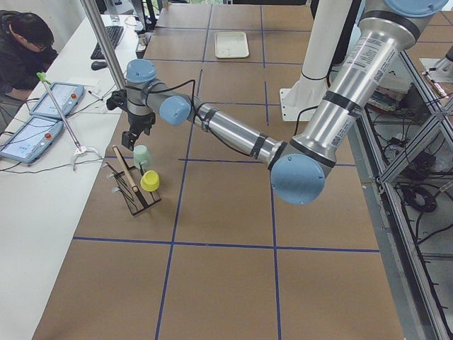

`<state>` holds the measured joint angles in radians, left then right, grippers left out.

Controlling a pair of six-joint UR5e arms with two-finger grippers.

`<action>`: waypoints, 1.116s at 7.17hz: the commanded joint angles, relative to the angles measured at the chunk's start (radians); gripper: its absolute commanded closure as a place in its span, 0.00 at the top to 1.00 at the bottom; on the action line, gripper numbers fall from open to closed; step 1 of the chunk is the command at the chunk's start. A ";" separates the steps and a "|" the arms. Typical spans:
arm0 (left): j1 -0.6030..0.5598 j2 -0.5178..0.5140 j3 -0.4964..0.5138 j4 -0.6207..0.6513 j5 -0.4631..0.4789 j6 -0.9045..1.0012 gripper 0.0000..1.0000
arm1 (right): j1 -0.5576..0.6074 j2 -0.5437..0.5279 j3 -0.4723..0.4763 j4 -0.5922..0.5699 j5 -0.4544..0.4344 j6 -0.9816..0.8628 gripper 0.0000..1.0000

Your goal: Left arm grabs green cup and hands to right arm on tray

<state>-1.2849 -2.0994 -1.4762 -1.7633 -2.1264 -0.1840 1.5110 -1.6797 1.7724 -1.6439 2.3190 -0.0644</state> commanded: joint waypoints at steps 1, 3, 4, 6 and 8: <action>0.094 -0.088 0.172 -0.140 0.131 -0.081 1.00 | 0.000 0.000 -0.001 -0.001 0.000 0.000 1.00; 0.145 -0.105 0.214 -0.148 0.132 -0.124 1.00 | 0.000 0.000 -0.001 -0.001 0.000 0.000 1.00; 0.154 -0.114 0.243 -0.150 0.131 -0.136 1.00 | 0.000 0.000 -0.001 -0.001 0.000 0.000 1.00; 0.170 -0.128 0.295 -0.156 0.131 -0.138 1.00 | 0.000 0.000 -0.002 -0.001 0.000 0.000 1.00; 0.182 -0.140 0.342 -0.192 0.131 -0.166 1.00 | 0.000 0.000 -0.001 -0.001 0.000 0.000 1.00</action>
<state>-1.1127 -2.2316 -1.1642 -1.9339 -1.9957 -0.3331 1.5110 -1.6797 1.7713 -1.6444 2.3194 -0.0644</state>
